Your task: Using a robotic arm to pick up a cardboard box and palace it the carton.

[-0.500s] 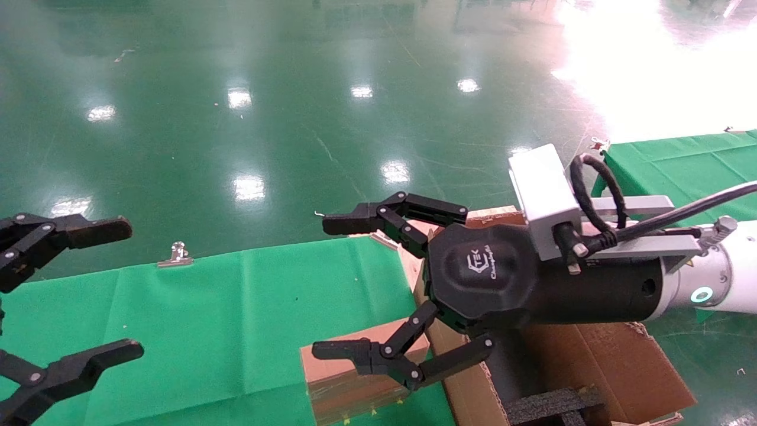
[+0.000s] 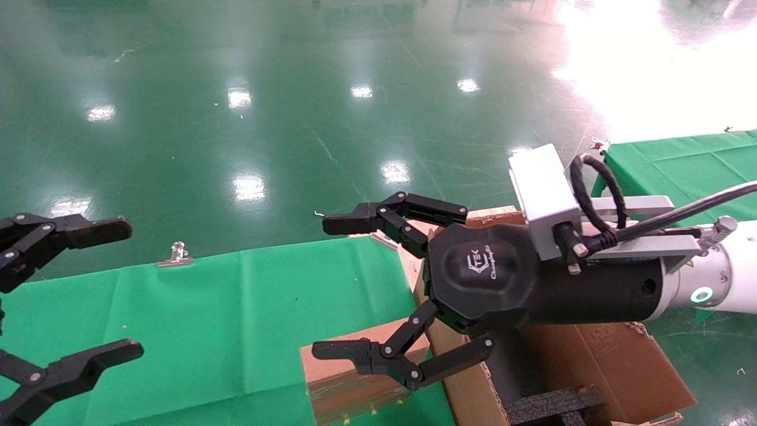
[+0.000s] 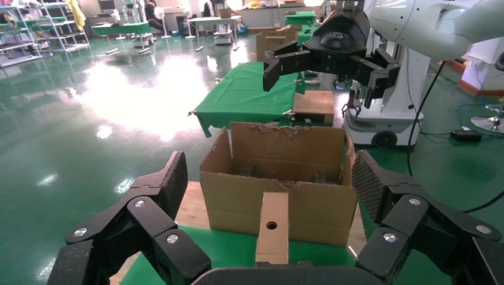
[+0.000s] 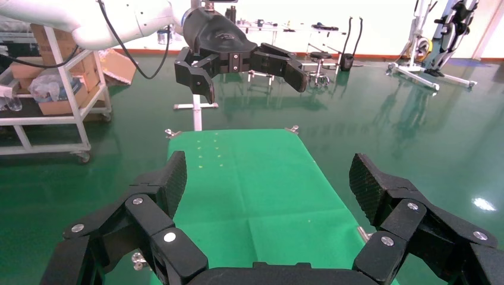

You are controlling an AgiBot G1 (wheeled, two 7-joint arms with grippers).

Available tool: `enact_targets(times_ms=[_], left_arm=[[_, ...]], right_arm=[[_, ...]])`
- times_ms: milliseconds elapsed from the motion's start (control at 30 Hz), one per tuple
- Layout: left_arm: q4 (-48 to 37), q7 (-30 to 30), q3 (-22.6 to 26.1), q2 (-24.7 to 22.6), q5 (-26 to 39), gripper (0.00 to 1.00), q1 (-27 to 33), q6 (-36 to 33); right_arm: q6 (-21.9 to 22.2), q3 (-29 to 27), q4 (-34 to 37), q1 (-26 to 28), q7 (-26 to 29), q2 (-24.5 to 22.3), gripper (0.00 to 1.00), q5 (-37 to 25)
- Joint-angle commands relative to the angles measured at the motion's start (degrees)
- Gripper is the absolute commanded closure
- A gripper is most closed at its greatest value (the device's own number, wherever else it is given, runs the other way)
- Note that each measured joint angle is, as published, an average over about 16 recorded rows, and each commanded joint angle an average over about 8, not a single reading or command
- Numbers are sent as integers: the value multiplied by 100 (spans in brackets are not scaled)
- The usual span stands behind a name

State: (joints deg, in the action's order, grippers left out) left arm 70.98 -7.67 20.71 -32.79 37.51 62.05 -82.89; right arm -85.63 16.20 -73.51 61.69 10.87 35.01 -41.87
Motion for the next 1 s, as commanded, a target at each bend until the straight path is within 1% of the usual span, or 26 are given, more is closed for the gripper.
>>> enact_targets(times_ms=[33, 100, 133, 367, 400, 567, 700, 833, 1000], left_arm=[[0, 0, 0, 0, 0, 0, 0, 0], [0, 0, 0, 0, 0, 0, 0, 0], [0, 0, 0, 0, 0, 3, 0, 0], [0, 0, 0, 0, 0, 90, 0, 0], [0, 0, 0, 0, 0, 100, 0, 0], [0, 0, 0, 0, 0, 100, 0, 0], [0, 0, 0, 0, 0, 100, 0, 0], [0, 0, 0, 0, 0, 100, 0, 0], [0, 0, 0, 0, 0, 100, 0, 0]], right_arm=[[0, 0, 0, 0, 0, 0, 0, 0], [0, 0, 0, 0, 0, 0, 0, 0], [0, 0, 0, 0, 0, 0, 0, 0], [0, 0, 0, 0, 0, 0, 0, 0], [0, 0, 0, 0, 0, 0, 0, 0], [-2, 1, -2, -1, -3, -3, 0, -9], [-8, 72, -15, 54, 14, -29, 0, -186], [-45, 284, -45, 261, 111, -56, 0, -678], [-166, 693, -98, 729, 293, 13, 0, -1580]])
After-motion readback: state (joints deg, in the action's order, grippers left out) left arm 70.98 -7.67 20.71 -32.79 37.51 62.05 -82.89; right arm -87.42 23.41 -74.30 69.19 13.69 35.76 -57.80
